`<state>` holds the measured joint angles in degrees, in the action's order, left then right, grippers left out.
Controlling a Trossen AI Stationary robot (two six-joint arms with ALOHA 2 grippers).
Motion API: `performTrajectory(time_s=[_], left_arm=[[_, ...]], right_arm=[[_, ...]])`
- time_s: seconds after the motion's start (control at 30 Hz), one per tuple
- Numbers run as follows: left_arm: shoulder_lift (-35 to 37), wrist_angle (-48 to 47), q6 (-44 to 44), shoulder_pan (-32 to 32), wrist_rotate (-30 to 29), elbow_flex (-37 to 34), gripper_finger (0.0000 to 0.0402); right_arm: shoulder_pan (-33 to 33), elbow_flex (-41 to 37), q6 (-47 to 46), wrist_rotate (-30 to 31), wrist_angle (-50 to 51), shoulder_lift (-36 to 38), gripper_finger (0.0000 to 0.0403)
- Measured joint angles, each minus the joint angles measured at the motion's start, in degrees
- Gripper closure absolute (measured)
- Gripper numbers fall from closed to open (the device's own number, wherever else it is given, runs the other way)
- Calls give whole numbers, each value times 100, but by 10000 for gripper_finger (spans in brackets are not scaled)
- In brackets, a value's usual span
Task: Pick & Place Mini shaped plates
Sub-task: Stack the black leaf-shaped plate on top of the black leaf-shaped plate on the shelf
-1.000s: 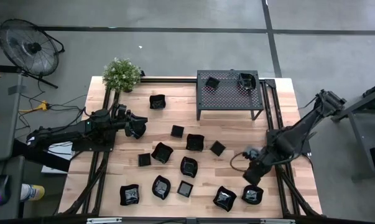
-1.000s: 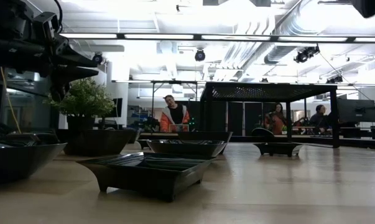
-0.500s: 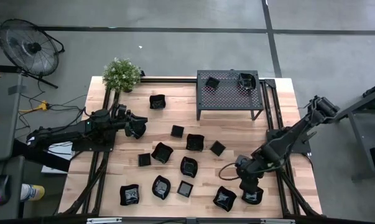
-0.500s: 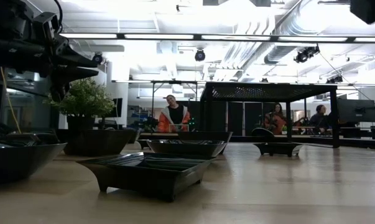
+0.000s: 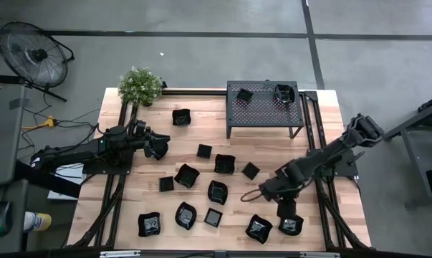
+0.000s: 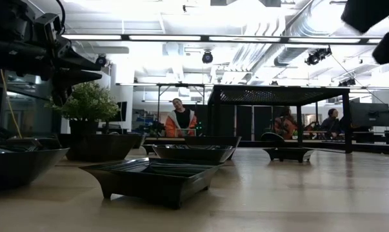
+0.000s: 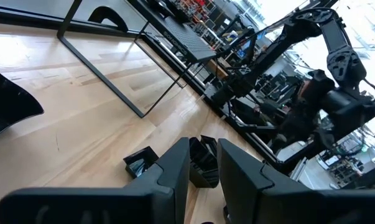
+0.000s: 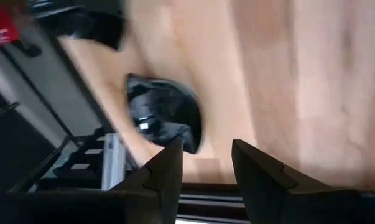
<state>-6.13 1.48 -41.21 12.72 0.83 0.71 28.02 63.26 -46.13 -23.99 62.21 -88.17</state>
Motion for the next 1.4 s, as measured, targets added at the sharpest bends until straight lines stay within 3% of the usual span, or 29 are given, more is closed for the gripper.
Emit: performTrajectory(time_s=[0.33, 0.73, 1.13, 1.4], left_arm=[[0, -2, 1, 0, 1, 0, 321], [0, -11, 0, -1, -1, 0, 321], [-1, -15, 1, 0, -1, 0, 321], [-1, -15, 0, 0, 0, 0, 321]], right_arm=[[128, -424, 217, -750, -702, -387, 269], [926, -1092, 935, 59, -1565, -334, 269], [1153, -1507, 1065, 308, -2481, -334, 269], [1153, -1550, 1120, 449, -2522, -334, 270]])
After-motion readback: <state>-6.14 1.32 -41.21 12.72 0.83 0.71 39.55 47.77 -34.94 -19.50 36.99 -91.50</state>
